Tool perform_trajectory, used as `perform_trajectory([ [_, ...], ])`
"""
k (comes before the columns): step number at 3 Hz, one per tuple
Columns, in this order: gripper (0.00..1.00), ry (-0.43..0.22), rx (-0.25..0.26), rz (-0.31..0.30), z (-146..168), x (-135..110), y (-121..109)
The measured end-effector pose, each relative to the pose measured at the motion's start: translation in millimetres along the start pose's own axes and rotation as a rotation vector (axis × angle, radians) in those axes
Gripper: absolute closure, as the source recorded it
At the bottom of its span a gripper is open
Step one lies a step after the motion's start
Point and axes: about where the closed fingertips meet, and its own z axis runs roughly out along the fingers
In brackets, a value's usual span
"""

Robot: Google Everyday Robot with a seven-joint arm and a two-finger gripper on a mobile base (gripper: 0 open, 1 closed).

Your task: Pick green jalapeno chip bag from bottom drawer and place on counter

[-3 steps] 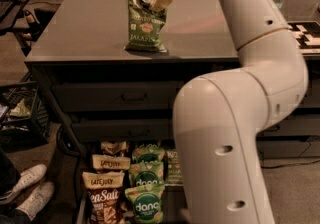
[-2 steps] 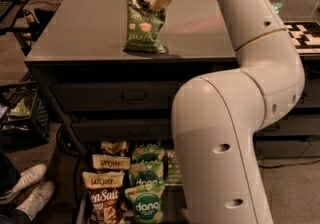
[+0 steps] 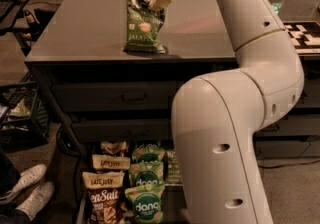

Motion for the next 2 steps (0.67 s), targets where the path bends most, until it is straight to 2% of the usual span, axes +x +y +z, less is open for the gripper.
perform_trajectory([
  [1,0.17,0.0,0.0,0.0,0.0,0.0,0.0],
  [2,0.0,0.0,0.0,0.0,0.1,0.0,0.0],
])
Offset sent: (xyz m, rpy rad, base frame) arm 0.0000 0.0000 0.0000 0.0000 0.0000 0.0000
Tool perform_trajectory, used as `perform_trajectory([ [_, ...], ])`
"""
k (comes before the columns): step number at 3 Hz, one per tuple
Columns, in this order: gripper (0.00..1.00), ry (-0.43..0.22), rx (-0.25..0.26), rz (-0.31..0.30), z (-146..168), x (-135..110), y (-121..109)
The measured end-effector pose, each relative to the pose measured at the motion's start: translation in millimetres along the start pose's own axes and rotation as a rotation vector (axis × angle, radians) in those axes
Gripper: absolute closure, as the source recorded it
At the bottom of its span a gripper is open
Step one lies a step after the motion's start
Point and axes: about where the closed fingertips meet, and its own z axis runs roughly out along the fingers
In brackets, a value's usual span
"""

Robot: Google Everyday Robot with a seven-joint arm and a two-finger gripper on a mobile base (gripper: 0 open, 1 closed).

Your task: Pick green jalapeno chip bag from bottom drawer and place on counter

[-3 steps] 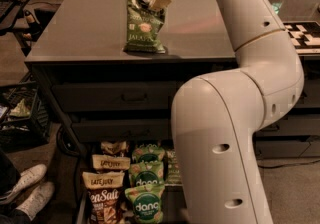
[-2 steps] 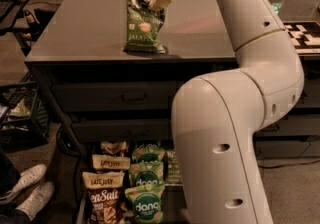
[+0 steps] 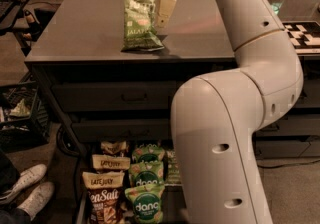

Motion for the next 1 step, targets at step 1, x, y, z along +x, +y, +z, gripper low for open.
perform_trajectory([
  [1,0.0,0.0,0.0,0.0,0.0,0.0,0.0],
])
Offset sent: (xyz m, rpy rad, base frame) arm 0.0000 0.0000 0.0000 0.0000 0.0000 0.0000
